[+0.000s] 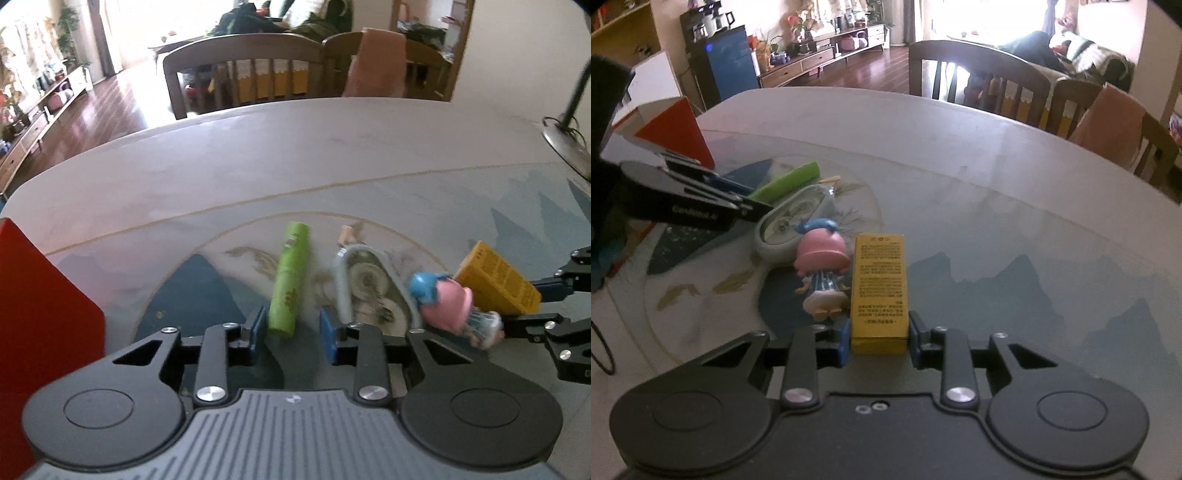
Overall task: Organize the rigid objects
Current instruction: 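Close the left tool on the green tube while the right tool closes on the yellow box, then carry the green tube and yellow box over the cardboard box with both tools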
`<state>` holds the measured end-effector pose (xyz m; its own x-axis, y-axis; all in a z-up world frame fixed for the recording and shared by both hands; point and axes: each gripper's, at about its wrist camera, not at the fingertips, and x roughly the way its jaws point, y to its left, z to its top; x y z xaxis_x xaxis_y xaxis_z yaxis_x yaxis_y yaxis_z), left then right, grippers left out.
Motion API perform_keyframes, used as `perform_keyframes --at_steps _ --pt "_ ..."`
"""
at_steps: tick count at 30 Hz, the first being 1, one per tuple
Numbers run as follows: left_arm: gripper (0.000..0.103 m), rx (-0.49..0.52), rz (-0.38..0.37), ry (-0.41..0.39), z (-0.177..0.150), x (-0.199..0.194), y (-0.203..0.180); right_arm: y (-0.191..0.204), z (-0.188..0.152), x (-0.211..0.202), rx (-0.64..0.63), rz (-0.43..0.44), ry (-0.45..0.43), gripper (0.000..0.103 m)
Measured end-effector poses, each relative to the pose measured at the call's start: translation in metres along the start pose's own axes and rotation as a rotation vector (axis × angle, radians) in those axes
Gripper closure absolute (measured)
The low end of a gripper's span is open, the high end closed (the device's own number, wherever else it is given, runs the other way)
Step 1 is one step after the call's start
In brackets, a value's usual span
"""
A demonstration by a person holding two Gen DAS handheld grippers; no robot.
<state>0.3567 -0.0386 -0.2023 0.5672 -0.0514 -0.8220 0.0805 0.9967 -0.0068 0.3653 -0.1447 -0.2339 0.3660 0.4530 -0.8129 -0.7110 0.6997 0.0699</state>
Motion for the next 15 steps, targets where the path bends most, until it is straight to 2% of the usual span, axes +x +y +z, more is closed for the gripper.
perform_keyframes --at_steps 6,10,15 --pt "0.072 -0.006 0.008 -0.001 0.001 0.000 -0.001 0.007 -0.003 -0.002 -0.008 -0.016 0.006 0.071" --pt "0.073 -0.027 0.020 0.010 0.008 0.006 0.004 0.007 0.002 0.003 0.012 -0.041 -0.007 0.064" --pt "0.073 -0.047 0.032 0.008 0.021 0.014 0.010 0.006 0.009 0.011 0.014 -0.055 -0.005 0.064"
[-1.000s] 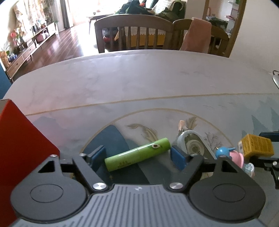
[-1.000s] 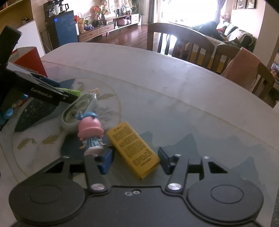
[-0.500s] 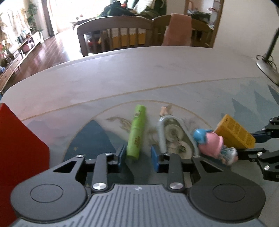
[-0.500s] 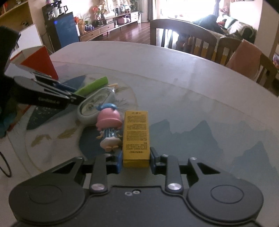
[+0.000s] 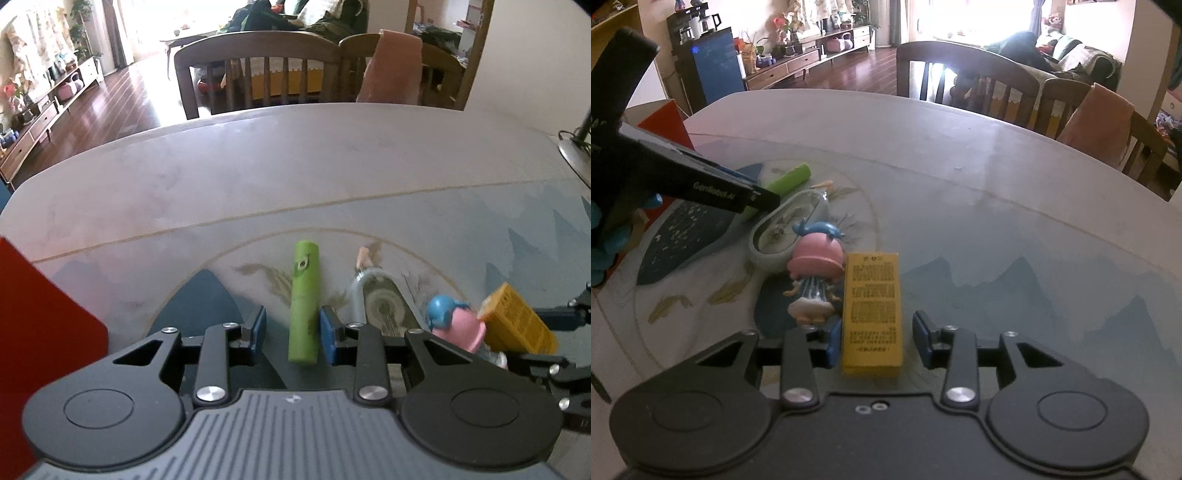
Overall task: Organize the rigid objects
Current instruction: 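Carry the green tube and yellow box over the cardboard box with both tools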
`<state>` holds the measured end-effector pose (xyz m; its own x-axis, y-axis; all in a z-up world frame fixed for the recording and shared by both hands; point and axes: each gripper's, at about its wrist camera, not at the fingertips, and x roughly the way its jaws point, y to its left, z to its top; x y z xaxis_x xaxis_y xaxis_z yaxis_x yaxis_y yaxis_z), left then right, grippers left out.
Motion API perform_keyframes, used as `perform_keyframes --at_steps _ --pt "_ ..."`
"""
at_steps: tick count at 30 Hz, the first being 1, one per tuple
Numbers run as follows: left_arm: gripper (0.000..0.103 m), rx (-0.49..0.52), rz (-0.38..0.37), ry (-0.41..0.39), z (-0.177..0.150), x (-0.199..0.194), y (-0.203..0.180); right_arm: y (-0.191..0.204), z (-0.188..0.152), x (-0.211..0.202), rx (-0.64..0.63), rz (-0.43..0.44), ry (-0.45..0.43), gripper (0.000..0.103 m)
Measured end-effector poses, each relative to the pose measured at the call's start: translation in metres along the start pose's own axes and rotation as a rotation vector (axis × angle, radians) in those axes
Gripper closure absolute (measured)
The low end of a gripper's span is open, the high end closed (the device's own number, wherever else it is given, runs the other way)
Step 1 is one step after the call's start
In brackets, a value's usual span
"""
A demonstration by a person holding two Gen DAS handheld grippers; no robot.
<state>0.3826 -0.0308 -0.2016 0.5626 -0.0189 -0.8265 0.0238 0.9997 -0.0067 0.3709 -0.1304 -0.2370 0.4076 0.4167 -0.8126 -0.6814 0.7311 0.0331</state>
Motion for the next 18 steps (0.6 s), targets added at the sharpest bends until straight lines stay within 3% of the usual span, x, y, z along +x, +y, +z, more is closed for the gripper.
perform_keyframes --at_steps 8,10,13,18 --pt "0.072 0.019 -0.016 -0.013 0.006 0.007 -0.005 -0.001 0.004 0.005 0.007 0.001 -0.008 0.067" --pt "0.073 0.021 -0.015 -0.013 0.006 0.008 -0.006 -0.001 0.004 0.005 0.014 0.005 -0.007 0.072" --pt "0.085 0.001 -0.031 -0.010 0.006 0.007 -0.004 -0.002 0.004 0.002 0.041 0.000 -0.006 0.073" --pt "0.087 -0.008 -0.011 -0.006 0.003 0.003 -0.006 -0.001 -0.003 -0.007 0.086 -0.025 -0.009 0.073"
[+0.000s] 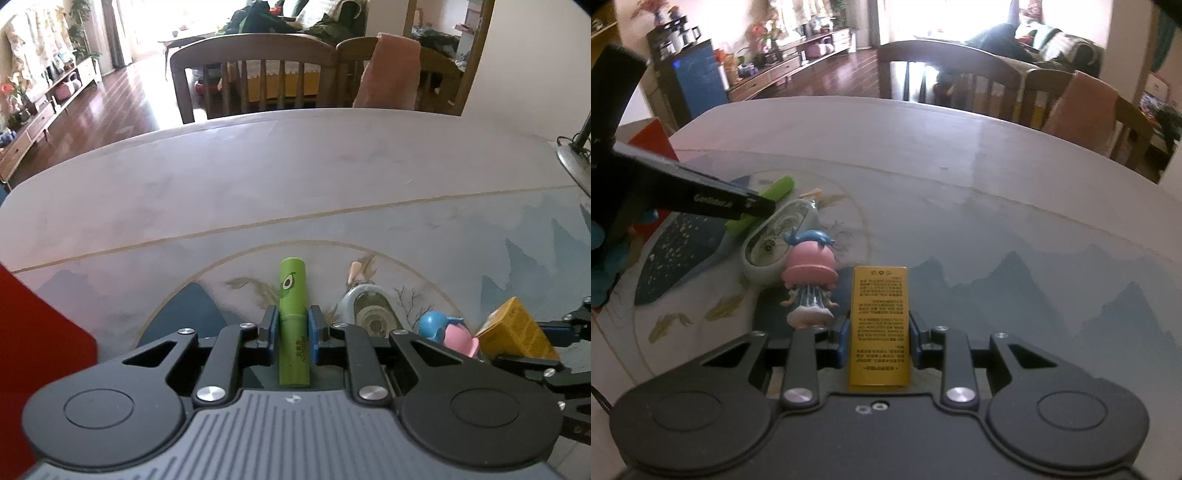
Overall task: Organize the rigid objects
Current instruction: 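Carry the green tube and yellow box over the cardboard box with both tools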
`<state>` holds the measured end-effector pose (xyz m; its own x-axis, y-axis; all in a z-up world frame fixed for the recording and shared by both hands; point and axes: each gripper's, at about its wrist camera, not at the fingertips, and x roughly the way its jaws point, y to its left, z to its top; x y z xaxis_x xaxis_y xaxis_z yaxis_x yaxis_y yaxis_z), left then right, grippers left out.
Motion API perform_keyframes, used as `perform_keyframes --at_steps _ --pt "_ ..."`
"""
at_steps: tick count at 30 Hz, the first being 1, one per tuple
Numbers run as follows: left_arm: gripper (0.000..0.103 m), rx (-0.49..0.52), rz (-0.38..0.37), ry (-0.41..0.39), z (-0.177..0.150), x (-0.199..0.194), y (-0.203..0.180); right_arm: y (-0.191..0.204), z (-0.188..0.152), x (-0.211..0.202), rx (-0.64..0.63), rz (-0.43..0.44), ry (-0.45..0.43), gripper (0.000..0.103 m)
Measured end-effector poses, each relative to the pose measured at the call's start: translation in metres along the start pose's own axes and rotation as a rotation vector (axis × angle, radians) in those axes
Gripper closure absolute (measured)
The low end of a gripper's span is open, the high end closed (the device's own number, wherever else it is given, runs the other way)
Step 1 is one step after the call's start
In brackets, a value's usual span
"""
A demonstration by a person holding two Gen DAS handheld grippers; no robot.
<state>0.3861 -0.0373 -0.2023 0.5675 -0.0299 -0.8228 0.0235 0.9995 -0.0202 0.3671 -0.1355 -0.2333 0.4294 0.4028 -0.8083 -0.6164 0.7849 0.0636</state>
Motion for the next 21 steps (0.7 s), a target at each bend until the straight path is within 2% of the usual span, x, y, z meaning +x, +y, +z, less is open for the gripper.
perform_keyframes --at_steps 7,21 --pt "0.087 -0.029 -0.026 0.007 -0.015 -0.021 -0.001 0.006 -0.013 -0.027 0.077 -0.009 -0.006 0.073" --pt "0.087 -0.081 -0.116 -0.004 -0.046 -0.093 0.002 0.057 -0.015 -0.093 0.077 -0.002 -0.028 0.073"
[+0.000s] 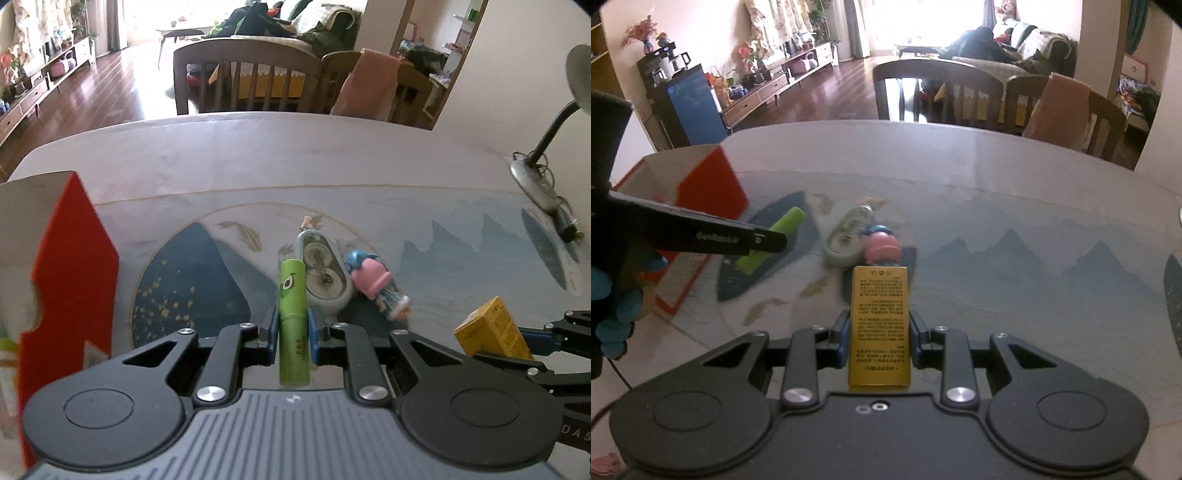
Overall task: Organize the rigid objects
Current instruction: 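Carry the green tube and yellow box over the cardboard box with both tools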
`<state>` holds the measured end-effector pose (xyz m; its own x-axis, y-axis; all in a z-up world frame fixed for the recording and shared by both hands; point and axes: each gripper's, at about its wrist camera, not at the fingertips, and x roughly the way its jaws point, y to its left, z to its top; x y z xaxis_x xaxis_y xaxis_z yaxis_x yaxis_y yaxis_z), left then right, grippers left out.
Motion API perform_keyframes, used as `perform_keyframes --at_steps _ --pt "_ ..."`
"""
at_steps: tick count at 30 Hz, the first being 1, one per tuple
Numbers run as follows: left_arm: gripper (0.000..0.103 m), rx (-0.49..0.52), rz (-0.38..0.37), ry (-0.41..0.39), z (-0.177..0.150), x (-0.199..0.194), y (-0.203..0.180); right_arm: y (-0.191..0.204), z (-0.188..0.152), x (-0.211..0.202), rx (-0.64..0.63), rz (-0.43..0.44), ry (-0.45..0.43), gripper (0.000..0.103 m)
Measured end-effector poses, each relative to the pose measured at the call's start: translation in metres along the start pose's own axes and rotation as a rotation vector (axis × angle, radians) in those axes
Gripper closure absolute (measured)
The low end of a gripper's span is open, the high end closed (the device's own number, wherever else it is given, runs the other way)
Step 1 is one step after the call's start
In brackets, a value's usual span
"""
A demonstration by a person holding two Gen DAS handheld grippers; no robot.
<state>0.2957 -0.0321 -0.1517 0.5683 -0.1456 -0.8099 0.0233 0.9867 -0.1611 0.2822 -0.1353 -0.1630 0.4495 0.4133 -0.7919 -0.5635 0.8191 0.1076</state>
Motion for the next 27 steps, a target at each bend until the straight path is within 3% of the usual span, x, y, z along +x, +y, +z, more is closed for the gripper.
perform_keyframes --at_steps 13,27 --pt "0.087 0.002 -0.036 -0.068 -0.012 -0.084 0.024 0.068 0.014 -0.051 -0.071 0.014 -0.078 0.074" --pt "0.087 -0.009 -0.020 -0.120 -0.022 -0.149 0.099 0.161 0.034 -0.060 -0.129 0.029 -0.118 0.074"
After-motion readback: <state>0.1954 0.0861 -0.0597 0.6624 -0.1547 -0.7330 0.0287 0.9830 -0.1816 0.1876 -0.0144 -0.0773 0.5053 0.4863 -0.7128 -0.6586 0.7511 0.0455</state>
